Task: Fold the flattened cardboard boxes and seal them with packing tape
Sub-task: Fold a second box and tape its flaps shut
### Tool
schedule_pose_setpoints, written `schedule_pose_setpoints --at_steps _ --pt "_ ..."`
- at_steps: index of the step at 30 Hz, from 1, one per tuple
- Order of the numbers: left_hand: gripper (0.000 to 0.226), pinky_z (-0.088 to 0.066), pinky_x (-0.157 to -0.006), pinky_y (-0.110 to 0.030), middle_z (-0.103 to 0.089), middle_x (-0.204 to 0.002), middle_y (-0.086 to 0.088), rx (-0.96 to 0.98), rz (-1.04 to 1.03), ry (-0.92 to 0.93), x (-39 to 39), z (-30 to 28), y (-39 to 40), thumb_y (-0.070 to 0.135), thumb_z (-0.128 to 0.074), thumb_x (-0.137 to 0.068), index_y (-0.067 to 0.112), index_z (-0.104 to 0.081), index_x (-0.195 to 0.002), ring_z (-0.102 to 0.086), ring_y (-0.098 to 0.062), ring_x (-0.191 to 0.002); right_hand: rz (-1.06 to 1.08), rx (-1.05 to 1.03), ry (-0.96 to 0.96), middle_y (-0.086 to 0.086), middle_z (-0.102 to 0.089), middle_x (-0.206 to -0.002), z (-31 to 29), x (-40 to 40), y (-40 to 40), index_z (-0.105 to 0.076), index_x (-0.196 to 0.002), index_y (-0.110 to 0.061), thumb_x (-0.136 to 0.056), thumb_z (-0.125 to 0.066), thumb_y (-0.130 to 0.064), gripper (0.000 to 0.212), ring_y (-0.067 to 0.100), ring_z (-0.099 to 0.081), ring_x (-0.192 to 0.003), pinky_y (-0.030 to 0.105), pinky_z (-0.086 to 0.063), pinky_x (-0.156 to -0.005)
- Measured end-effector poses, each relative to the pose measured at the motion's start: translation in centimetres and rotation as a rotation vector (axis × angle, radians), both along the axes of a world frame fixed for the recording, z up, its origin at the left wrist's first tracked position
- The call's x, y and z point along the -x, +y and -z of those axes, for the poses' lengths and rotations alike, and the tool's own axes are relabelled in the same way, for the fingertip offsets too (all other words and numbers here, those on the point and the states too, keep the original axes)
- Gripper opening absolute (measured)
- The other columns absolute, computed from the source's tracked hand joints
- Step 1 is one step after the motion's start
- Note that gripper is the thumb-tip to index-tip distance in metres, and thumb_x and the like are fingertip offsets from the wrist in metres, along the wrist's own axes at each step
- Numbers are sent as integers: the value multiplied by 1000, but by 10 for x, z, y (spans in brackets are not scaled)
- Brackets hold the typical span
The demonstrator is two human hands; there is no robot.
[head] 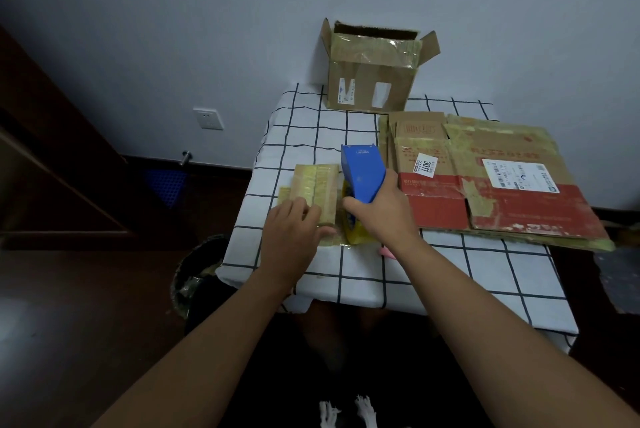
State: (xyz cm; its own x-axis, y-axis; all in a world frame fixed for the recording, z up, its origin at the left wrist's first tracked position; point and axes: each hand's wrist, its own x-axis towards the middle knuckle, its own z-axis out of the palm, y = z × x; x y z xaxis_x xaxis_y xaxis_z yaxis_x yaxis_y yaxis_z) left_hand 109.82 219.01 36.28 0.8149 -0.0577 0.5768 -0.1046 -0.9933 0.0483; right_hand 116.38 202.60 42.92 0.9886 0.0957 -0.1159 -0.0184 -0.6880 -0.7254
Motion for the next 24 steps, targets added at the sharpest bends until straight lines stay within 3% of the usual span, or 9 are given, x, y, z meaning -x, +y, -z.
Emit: schedule_pose_setpoints --at_steps 5,11,16,19,21,24 --pt "46 -39 -63 -31 -51 -82 -5 83 9 18 1 5 1 58 -53 -86 12 -54 -82 -47 -20 -73 -7 -4 -13 -2 -50 -93 1 2 -1 -32 -127 -16 -74 -73 -42 72 22 -57 -82 45 -56 -71" --pt "43 -39 -62 -32 -52 -81 -6 75 4 -15 1 4 -1 54 -54 -88 11 -56 -81 -49 -22 -71 -2 4 -13 2 -54 -109 3 0 0 -29 -136 -18 -70 -76 -59 91 25 -57 -92 44 -54 -78" --pt "50 -43 -66 -29 -55 -89 -5 170 41 29 6 3 4 60 -60 -83 11 -60 -89 -50 -19 -78 -14 -19 -35 -1 -49 -106 3 1 -2 -29 -138 -17 -74 -77 -53 88 19 -54 -88 34 -47 -69" --pt "41 -46 -65 -30 -55 -91 -6 213 76 39 9 -1 5 49 -62 -82 9 -61 -91 -51 -19 -79 -22 -24 -44 -5 -48 -96 3 1 -3 -31 -135 -17 -75 -76 -48 81 7 -50 -77 31 -43 -60" --pt "33 -50 -63 -36 -55 -92 -8 205 80 45 9 -1 6 38 -59 -78 8 -62 -92 -52 -22 -78 -23 -21 -39 -3 -50 -98 3 1 -3 -31 -135 -17 -75 -76 -47 80 12 -52 -79 32 -46 -63" --pt "35 -48 -62 -33 -54 -91 -8 184 51 50 7 1 5 41 -61 -77 9 -61 -90 -52 -21 -78 -23 -22 -34 -1 -50 -101 3 1 -3 -31 -133 -17 -75 -75 -47 78 17 -53 -83 33 -46 -64"
